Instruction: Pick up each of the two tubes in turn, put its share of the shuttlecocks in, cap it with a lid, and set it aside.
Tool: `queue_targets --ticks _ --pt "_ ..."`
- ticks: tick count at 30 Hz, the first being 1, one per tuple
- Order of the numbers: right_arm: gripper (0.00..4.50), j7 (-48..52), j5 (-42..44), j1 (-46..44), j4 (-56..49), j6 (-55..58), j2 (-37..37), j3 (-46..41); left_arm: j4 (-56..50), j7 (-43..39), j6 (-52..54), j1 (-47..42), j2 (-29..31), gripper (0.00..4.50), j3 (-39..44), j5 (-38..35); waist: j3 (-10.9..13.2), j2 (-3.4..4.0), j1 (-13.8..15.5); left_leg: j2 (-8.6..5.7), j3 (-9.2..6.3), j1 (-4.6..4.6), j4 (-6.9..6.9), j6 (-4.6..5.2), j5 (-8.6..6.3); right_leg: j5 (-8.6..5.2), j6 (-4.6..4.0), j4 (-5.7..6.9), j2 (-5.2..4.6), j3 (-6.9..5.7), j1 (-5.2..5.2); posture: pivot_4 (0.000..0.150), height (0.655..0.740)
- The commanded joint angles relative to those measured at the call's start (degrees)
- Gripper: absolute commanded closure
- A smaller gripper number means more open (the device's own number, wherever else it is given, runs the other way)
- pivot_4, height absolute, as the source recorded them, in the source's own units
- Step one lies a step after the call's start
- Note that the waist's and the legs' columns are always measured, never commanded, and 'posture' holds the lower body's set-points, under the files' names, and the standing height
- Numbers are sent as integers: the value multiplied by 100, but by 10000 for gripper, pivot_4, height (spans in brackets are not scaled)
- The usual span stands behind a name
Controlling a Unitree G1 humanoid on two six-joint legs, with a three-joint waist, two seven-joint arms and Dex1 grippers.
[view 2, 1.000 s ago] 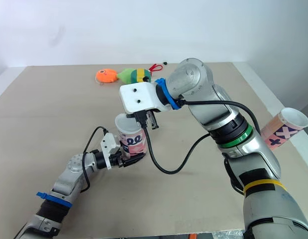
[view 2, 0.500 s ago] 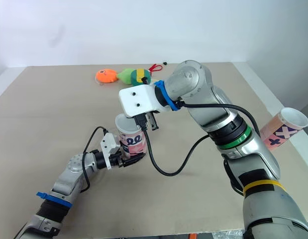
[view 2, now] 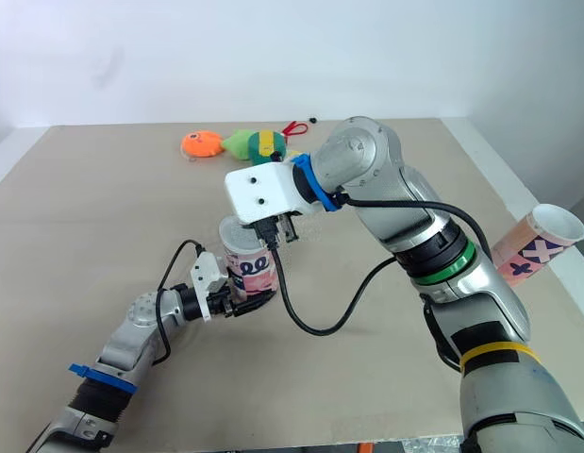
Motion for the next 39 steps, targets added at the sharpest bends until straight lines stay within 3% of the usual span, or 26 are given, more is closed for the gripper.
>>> queue_targets --ticks 1,5,6,16,19,22,23,25,26,39 --pt "20304 164 -19 86 -57 25 25 142 238 137 171 99 94 11287 37 155 0 0 0 0 0 0 -1 0 0 0 0 0 0 0 0 1500 7400" --pt "1959 178 -37 84 -50 30 43 102 237 137 173 99 87 11287 35 157 -2 -2 0 0 0 3 -3 0 0 -2 -1 0 -2 0 1 1500 7400" --pt "135 167 -28 76 -38 36 64 77 238 135 175 97 85 11287 36 158 -3 -3 0 0 0 4 -4 0 0 -2 -1 0 -2 0 2 1500 7400" --pt "135 22 567 -440 243 328 417 -659 219 114 199 113 95 11287 42 150 -2 -8 -5 3 0 3 -8 0 0 -3 -4 0 -2 1 -2 1500 7400" --pt "12548 -9 659 -540 448 289 389 -731 226 112 197 106 91 11287 40 149 0 -12 -2 2 -4 0 -10 0 0 -4 -5 -1 -4 -2 -3 1500 7400" --pt "29543 38 729 -539 490 295 342 -727 225 113 194 111 86 11287 35 147 1 -13 -5 -4 -3 -2 -13 0 0 -4 -6 -3 -14 -2 -3 1500 7400" --pt "31899 65 759 -532 477 318 329 -718 223 113 195 115 85 11287 34 146 1 -13 -5 -4 -1 -2 -14 0 0 -4 -6 -3 -15 -1 -4 1500 7400" --pt "42947 167 826 -474 387 415 291 -650 214 116 197 125 84 11287 32 146 2 -13 -5 -5 -2 -3 -15 0 0 -5 -5 -3 -15 -2 -5 1500 7400" --pt "44610 221 832 -404 318 471 266 -577 206 117 199 134 84 11287 30 145 2 -13 -5 -5 -4 -2 -16 0 0 -5 -6 -3 -15 -3 -5 1500 7400" --pt "44610 669 369 586 -126 606 -131 513 158 119 242 147 98 11287 28 143 -15 -20 -4 -7 -16 5 -23 -1 -1 -19 -1 -6 -18 -15 4 1500 7400"
